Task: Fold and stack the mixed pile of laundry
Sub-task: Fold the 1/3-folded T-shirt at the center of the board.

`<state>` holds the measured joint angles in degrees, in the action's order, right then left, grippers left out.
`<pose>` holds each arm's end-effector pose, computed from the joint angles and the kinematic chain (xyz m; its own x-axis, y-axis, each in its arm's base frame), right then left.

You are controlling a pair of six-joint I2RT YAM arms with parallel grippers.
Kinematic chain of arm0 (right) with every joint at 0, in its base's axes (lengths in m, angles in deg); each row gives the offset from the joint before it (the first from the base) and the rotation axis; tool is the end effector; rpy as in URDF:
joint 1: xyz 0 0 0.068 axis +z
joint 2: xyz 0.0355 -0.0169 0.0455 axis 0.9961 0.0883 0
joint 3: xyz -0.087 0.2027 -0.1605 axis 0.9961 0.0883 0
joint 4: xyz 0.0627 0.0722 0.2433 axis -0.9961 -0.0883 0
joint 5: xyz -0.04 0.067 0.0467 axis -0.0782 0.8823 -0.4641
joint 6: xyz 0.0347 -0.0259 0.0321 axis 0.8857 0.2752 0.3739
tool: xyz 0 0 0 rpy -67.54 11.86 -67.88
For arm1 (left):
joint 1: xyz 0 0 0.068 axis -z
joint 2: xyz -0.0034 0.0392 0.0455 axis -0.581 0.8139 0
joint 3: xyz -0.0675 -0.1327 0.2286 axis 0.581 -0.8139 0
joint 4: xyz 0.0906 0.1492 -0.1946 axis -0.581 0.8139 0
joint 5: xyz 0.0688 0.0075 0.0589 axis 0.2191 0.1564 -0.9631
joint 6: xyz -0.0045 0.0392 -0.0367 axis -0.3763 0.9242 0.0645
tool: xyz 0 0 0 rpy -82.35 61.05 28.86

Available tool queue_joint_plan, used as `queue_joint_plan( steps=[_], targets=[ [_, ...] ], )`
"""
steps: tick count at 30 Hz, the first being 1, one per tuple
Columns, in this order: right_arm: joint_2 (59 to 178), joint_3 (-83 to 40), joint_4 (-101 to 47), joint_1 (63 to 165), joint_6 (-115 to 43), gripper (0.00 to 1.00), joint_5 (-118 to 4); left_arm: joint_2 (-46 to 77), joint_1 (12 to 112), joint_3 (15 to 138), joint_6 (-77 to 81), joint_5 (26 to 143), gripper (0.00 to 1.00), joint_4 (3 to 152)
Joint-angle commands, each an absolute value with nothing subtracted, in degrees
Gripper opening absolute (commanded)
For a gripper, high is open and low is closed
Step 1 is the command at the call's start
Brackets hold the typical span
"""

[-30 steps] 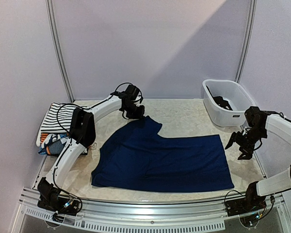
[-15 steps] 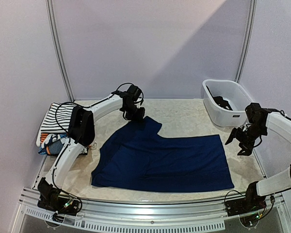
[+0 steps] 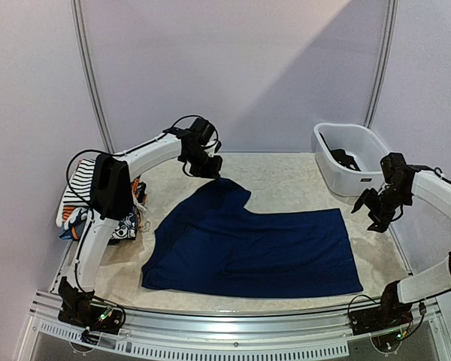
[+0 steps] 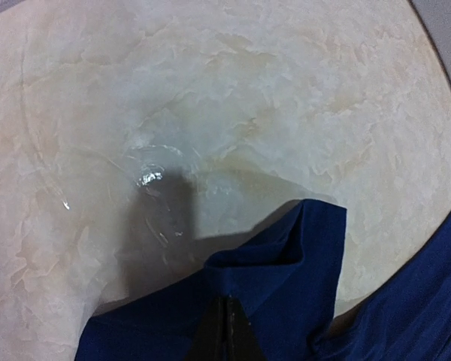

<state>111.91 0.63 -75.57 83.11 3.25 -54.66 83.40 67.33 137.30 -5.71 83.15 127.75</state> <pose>0.2361 -0.0011 0.2332 -0.6741 0.7304 -0.1099 0.6584 0.6617 0.3587 0.4576 -0.2889 0.1930 -0.8727 0.1560 -0.4627 0.3071 0.9121 -0.2716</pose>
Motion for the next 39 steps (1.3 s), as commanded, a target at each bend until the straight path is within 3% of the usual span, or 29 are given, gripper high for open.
queue_joint_plan(
  steps=[1,18,29,39],
  targets=[
    [113.23,0.09,-72.64,83.44,5.01,0.76,-55.25,78.84,68.69,133.16,-3.57,84.65,0.00,126.87],
    [117.65,1.39,-67.97,84.03,14.59,0.71,-55.65,55.45,73.09,105.30,2.55,89.82,0.00,124.34],
    [122.41,2.11,-63.33,84.56,16.79,0.70,-53.70,40.17,75.80,94.72,1.32,92.00,0.00,128.84],
    [123.09,3.17,-61.68,87.12,18.30,0.69,-54.84,23.50,77.72,70.21,-5.98,98.40,0.00,123.17]
  ],
)
